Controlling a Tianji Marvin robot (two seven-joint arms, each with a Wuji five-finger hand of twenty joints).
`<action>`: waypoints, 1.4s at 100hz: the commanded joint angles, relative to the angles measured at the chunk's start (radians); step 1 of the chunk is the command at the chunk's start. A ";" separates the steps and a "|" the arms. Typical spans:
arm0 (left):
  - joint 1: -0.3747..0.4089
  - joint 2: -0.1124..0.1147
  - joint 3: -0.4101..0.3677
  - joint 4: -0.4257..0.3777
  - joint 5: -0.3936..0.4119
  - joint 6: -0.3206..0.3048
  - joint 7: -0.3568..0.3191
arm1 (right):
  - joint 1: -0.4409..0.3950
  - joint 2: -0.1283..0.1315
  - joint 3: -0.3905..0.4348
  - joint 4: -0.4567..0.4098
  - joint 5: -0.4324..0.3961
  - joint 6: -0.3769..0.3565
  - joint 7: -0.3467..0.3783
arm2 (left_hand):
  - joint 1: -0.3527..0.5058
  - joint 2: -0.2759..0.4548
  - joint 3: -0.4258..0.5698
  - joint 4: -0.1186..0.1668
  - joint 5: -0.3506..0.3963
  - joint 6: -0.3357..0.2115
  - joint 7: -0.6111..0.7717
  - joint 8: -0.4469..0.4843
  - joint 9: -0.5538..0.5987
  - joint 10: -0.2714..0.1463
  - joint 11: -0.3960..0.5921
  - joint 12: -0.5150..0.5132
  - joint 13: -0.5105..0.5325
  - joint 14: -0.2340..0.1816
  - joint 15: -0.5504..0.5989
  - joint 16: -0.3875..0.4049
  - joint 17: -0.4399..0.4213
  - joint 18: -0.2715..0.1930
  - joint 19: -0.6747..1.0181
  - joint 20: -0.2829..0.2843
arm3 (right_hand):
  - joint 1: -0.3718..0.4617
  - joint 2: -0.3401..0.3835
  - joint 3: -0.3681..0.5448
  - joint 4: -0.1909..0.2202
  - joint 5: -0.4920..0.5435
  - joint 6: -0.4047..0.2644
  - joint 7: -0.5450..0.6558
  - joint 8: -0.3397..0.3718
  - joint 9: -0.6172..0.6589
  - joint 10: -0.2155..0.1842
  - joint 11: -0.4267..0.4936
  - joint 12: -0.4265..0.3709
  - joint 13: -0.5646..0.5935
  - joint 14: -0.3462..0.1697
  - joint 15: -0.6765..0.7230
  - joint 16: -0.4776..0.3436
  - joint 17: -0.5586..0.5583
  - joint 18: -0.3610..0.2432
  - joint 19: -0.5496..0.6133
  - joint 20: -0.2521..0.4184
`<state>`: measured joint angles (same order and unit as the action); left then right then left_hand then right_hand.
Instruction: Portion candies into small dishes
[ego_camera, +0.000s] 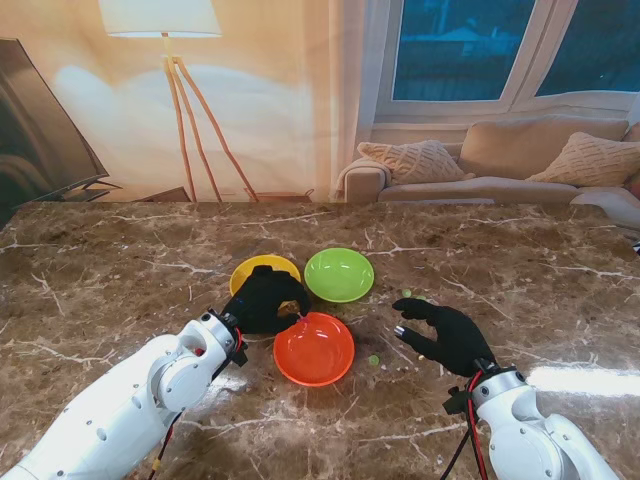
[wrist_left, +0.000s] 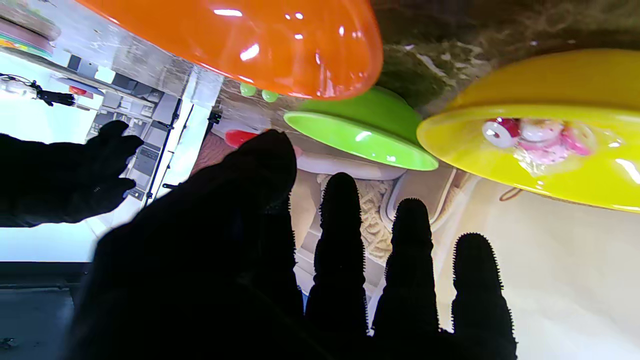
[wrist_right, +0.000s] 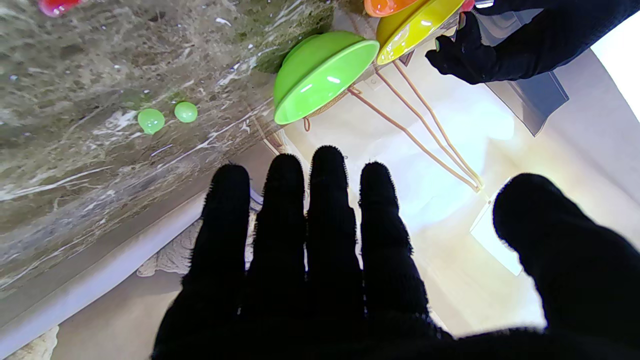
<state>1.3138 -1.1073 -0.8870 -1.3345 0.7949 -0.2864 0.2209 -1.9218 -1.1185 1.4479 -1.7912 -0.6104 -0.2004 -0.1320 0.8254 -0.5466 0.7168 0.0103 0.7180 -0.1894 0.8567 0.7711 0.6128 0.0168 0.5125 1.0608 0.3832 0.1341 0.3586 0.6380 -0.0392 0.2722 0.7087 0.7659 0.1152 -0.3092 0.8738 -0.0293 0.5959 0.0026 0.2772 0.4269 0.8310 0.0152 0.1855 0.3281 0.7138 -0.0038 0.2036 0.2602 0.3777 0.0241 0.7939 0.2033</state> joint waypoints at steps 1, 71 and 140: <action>0.001 -0.009 0.009 0.011 -0.003 -0.011 0.001 | -0.011 -0.003 0.001 0.007 0.005 0.001 0.010 | 0.038 -0.007 -0.013 0.023 0.021 -0.027 0.019 0.029 -0.016 -0.003 -0.013 -0.017 0.001 -0.005 -0.020 -0.001 -0.024 -0.023 -0.032 -0.005 | 0.009 -0.010 0.018 0.003 0.024 -0.023 0.007 -0.004 0.012 0.001 0.010 0.009 0.029 0.018 0.005 0.015 -0.001 -0.006 0.021 0.020; 0.058 -0.001 -0.047 -0.046 0.007 -0.035 -0.007 | -0.007 -0.003 -0.006 0.011 0.003 0.007 0.004 | 0.026 -0.037 -0.098 -0.018 0.038 0.080 -0.109 -0.318 -0.062 0.012 -0.028 -0.338 -0.008 -0.005 -0.052 -0.027 -0.034 -0.017 -0.075 -0.017 | 0.008 -0.010 0.018 0.003 0.024 -0.024 0.008 -0.003 0.010 -0.002 0.009 0.008 0.028 0.019 0.005 0.015 -0.003 -0.004 0.021 0.021; 0.524 0.055 -0.618 -0.444 0.238 0.073 -0.263 | -0.005 -0.004 -0.015 0.003 -0.001 0.011 -0.002 | -0.060 -0.019 -0.312 -0.006 0.040 0.059 0.027 -0.193 0.020 0.042 -0.003 -0.296 0.053 0.037 -0.037 0.012 -0.004 0.030 -0.067 0.015 | 0.008 -0.010 0.018 0.003 0.025 -0.024 0.008 -0.003 0.010 0.000 0.009 0.008 0.027 0.020 0.004 0.015 -0.003 -0.004 0.021 0.022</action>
<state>1.8211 -1.0623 -1.4988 -1.7951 1.0269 -0.2216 -0.0280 -1.9205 -1.1203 1.4363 -1.7861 -0.6125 -0.1975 -0.1461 0.7874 -0.5666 0.4609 0.0101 0.7609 -0.1061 0.8449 0.5370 0.6141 0.0328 0.4988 0.7497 0.4313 0.1572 0.3274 0.6367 -0.0372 0.2774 0.6596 0.7559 0.1152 -0.3102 0.8738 -0.0293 0.5960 0.0026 0.2772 0.4268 0.8312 0.0154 0.1855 0.3281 0.7139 -0.0037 0.2048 0.2603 0.3777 0.0243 0.7939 0.2033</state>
